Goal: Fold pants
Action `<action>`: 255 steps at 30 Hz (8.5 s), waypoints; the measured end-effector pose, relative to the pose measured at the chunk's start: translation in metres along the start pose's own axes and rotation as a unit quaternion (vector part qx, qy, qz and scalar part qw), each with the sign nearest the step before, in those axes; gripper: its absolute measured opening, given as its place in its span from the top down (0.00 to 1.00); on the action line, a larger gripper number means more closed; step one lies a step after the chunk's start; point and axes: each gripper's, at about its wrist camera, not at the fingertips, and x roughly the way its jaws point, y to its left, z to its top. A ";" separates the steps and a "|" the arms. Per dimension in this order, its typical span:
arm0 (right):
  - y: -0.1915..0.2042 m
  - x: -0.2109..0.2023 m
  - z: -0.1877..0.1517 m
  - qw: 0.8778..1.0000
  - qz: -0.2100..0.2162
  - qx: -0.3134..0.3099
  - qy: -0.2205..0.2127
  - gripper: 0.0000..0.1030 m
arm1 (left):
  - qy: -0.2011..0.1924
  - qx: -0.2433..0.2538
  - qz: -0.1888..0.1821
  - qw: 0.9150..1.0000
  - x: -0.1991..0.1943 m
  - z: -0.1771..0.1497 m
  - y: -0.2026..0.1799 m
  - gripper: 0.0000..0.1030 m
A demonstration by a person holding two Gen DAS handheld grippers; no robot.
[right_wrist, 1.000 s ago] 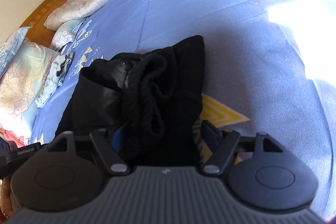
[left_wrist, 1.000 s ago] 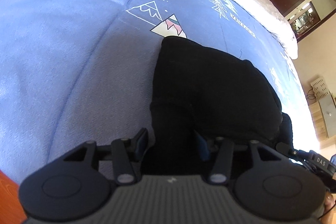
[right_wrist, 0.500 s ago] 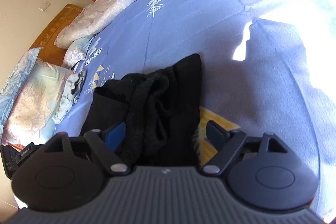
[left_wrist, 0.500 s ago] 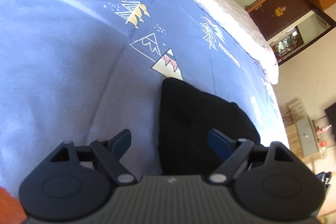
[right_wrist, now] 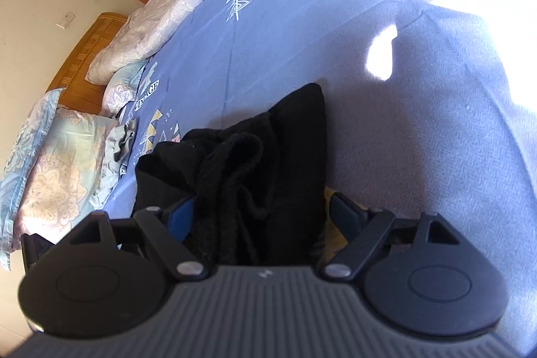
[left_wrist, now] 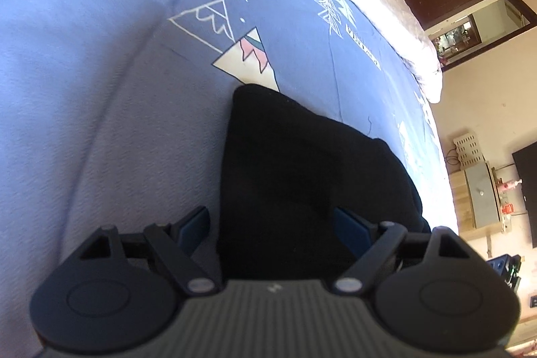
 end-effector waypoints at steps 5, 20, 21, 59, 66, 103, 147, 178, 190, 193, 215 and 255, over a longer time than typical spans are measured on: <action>-0.002 0.011 0.004 1.000 0.010 -0.005 0.013 0.15 | 0.003 0.007 -0.017 1.000 0.014 -0.004 -0.008 0.21; 0.062 -0.005 -0.015 0.979 -0.065 -0.192 -0.037 0.54 | -0.073 0.114 0.007 0.991 -0.017 -0.017 -0.063 0.81; 0.066 -0.007 -0.016 0.977 -0.064 -0.201 -0.043 0.55 | -0.077 0.115 0.003 0.990 -0.021 -0.016 -0.066 0.81; 0.092 0.182 0.183 0.967 -0.126 -0.181 -0.131 0.32 | -0.184 0.086 0.181 0.962 0.129 0.234 -0.072 0.68; 0.090 0.073 0.105 0.973 -0.110 -0.162 -0.125 0.30 | -0.192 0.096 0.207 0.955 0.032 0.139 -0.088 0.57; 0.106 -0.065 -0.103 0.972 -0.112 -0.174 -0.112 0.11 | -0.181 0.192 0.286 0.921 -0.081 -0.125 -0.142 0.00; 0.118 -0.063 -0.127 0.962 -0.148 -0.176 -0.149 0.08 | -0.183 0.215 0.327 0.902 -0.073 -0.149 -0.153 0.00; 0.124 -0.063 -0.132 0.958 -0.161 -0.161 -0.173 0.07 | -0.204 0.236 0.344 0.886 -0.075 -0.152 -0.152 0.00; 0.124 -0.064 -0.133 0.959 -0.161 -0.159 -0.173 0.07 | -0.197 0.233 0.355 0.884 -0.073 -0.151 -0.148 0.00; 0.125 -0.064 -0.134 0.959 -0.161 -0.158 -0.172 0.07 | -0.198 0.232 0.355 0.884 -0.074 -0.150 -0.147 0.00; 0.126 -0.061 -0.135 0.960 -0.162 -0.157 -0.167 0.07 | -0.159 0.227 0.372 0.886 -0.068 -0.146 -0.142 0.00; 0.120 -0.054 -0.136 0.964 -0.163 -0.148 -0.147 0.07 | -0.123 0.215 0.391 0.887 -0.055 -0.146 -0.133 0.00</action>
